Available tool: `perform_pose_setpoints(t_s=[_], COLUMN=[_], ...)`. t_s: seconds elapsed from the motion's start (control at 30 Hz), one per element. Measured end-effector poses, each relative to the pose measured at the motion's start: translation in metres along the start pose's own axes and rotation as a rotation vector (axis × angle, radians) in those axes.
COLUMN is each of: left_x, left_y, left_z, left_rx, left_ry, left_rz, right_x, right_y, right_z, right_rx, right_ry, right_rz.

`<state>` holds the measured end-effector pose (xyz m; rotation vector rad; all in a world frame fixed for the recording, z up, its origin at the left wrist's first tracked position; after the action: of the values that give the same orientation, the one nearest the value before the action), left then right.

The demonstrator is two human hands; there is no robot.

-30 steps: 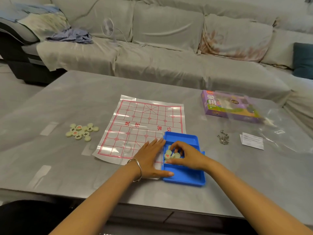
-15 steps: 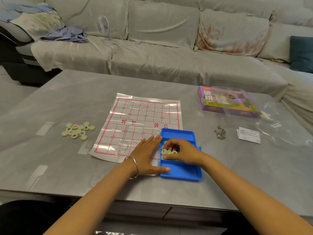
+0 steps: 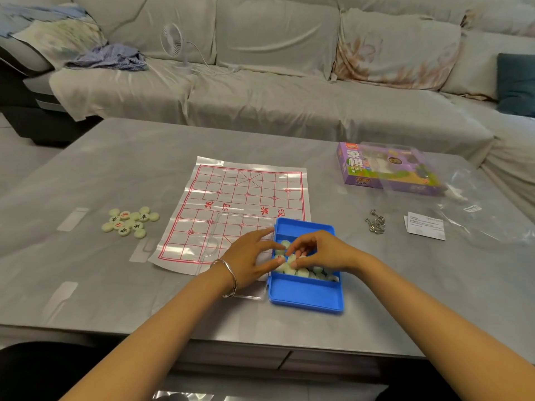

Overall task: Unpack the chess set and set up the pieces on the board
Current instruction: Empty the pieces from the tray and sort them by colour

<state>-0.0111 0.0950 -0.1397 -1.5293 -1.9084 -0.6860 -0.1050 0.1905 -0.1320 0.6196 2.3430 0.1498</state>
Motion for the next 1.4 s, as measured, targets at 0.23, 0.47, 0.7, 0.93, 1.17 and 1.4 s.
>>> perform_pose_setpoints(t_s=[0.23, 0.47, 0.7, 0.93, 1.17, 1.4], left_x=[0.005, 0.010, -0.042, -0.154, -0.211, -0.222], left_y=[-0.016, -0.019, 0.025, 0.122, 0.166, 0.159], left_z=[-0.002, -0.020, -0.096, -0.177, -0.207, -0.207], left_rx=[-0.001, 0.120, 0.326, 0.699, 0.825, 0.723], left_ry=[-0.031, 0.074, 0.181, 0.233, 0.284, 0.330], left_rz=[-0.094, -0.036, -0.102, -0.318, -0.351, -0.307], right_x=[0.008, 0.014, -0.047, -0.155, -0.234, -0.247], right_y=[0.005, 0.009, -0.031, -0.112, -0.172, -0.184], right_z=[-0.005, -0.017, -0.014, 0.065, 0.117, 0.122], right_rx=[0.004, 0.141, 0.156, -0.013, -0.009, 0.117], right_ry=[0.030, -0.090, -0.250, -0.148, -0.050, 0.040], right_rz=[0.035, 0.094, 0.016, -0.141, -0.185, -0.201])
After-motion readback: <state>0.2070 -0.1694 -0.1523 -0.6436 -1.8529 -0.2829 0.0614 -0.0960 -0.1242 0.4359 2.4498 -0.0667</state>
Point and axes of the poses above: each hand's wrist, its own y-axis away from the middle knuckle, its own z-axis out of the palm, x = y × z, the point moved 8 cm from there along -y, towards the middle knuckle, and after that the axes turned 12 degrees about y, right-handed, at the moved point
